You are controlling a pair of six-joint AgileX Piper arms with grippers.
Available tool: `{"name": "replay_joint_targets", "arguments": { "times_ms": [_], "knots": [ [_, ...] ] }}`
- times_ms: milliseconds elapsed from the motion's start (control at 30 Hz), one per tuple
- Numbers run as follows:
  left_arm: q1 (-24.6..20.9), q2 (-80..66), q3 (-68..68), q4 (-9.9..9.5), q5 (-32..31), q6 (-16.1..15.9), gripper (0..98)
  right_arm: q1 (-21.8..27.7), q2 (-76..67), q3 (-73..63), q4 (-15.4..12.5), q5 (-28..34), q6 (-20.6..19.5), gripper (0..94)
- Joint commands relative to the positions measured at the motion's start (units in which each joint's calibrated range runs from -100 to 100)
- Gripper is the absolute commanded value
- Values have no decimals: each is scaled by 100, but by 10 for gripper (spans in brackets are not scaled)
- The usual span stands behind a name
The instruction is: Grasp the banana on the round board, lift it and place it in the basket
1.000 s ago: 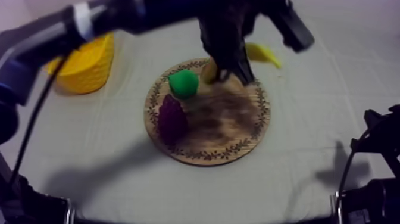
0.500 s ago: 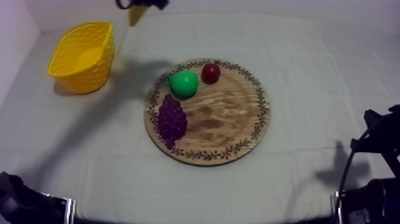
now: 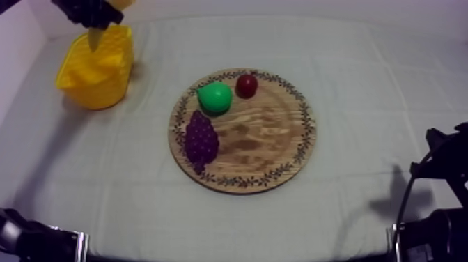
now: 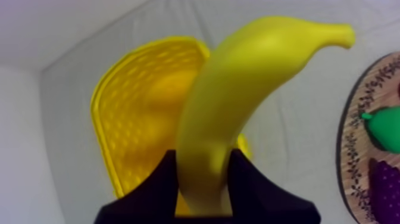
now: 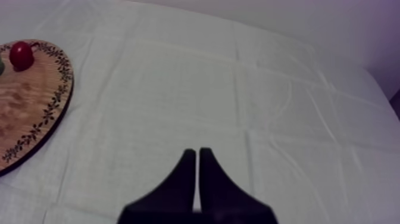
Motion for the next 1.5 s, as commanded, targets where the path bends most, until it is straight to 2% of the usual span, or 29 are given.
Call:
{"name": "replay_joint_targets", "arguments": {
  "times_ms": [0, 633, 867, 967, 1133, 1233, 1333, 1467],
  "knots": [
    [-139, 16, 114, 15, -119, 18, 221, -1, -2, 2, 1, 1, 2, 3],
    [-768, 1206, 254, 310, -1191, 75, 221, -1, -2, 2, 1, 1, 2, 3],
    [-927, 1567, 264, 424, -1527, 51, 252, -1, -2, 2, 1, 1, 2, 3],
    [-1004, 1682, 279, 561, -1716, -77, 310, -1, -2, 2, 1, 1, 2, 3],
    [-1157, 1782, 345, 922, -2045, -457, 442, -1, -2, 2, 1, 1, 2, 3],
    [-1177, 1778, 401, 1004, -2162, -560, 468, -1, -2, 2, 1, 1, 2, 3],
    [-1161, 1729, 489, 1026, -2274, -579, 424, -1, -2, 2, 1, 1, 2, 3],
    [-1107, 1500, 841, 1028, -2557, -570, 261, 1, -2, 2, 1, 1, 2, 3]
  ]
}}
